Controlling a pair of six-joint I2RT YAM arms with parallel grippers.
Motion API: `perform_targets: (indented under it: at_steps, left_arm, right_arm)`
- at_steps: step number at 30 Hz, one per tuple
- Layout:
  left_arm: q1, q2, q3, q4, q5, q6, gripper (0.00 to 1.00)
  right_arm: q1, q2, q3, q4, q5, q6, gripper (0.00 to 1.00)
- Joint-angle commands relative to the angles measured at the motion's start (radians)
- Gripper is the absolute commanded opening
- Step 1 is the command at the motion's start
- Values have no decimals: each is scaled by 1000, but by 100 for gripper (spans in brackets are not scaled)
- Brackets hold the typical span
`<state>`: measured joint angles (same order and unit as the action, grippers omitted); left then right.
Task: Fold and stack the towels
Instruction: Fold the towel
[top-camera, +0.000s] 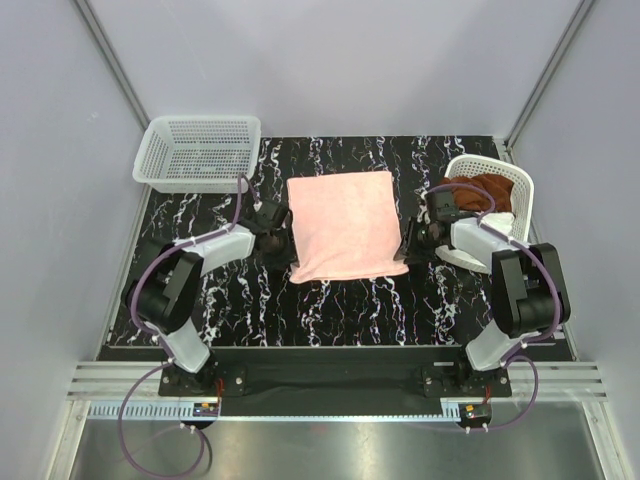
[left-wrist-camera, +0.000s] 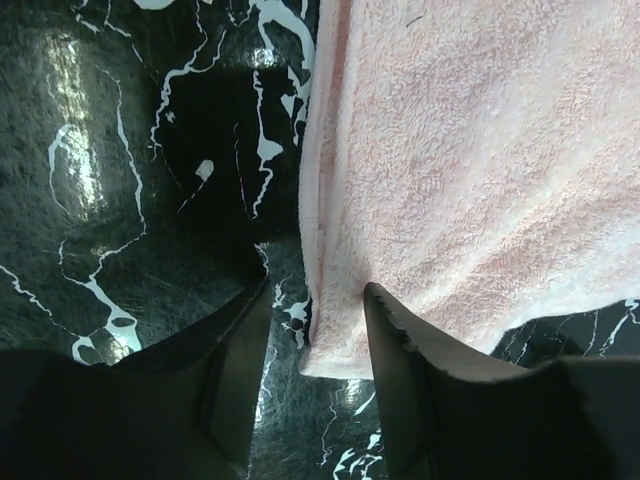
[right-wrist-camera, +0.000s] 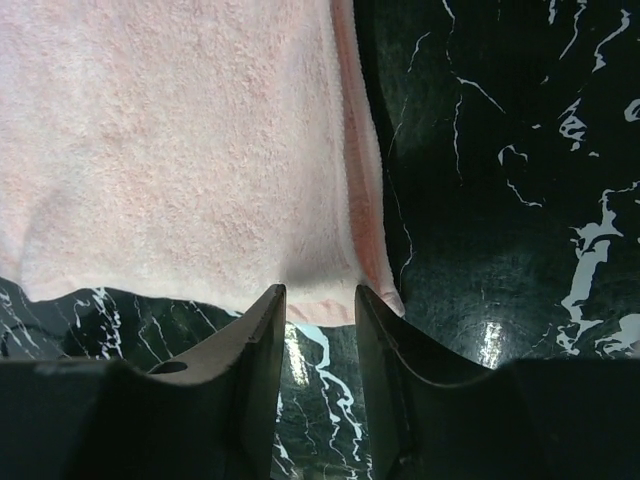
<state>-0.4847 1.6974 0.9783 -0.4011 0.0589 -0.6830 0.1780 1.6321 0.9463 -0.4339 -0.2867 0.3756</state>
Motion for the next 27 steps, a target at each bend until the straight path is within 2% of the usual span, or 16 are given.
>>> perform_targets:
  at_steps: [1, 3, 4, 7, 15, 20, 27]
  left_arm:
    - [8, 25, 25, -4, -36, 23, 37]
    - [8, 30, 25, -16, -45, 30, 26]
    - [8, 30, 25, -22, -51, 31, 15]
    - [9, 18, 23, -56, -83, 37, 1]
    - [34, -80, -68, -108, -151, 40, 0]
    - [37, -134, -119, -93, -134, 33, 0]
    - [37, -140, -125, -73, -107, 33, 0]
  right_arm:
    - [14, 25, 5, 32, 79, 23, 41]
    - [21, 23, -3, 34, 84, 26, 34]
    - [24, 17, -4, 34, 92, 26, 33]
    - [46, -12, -4, 15, 95, 25, 31]
    - [159, -116, -37, -55, 115, 82, 35]
    - [158, -146, -63, -83, 184, 98, 37]
    - [163, -113, -89, -17, 132, 106, 36]
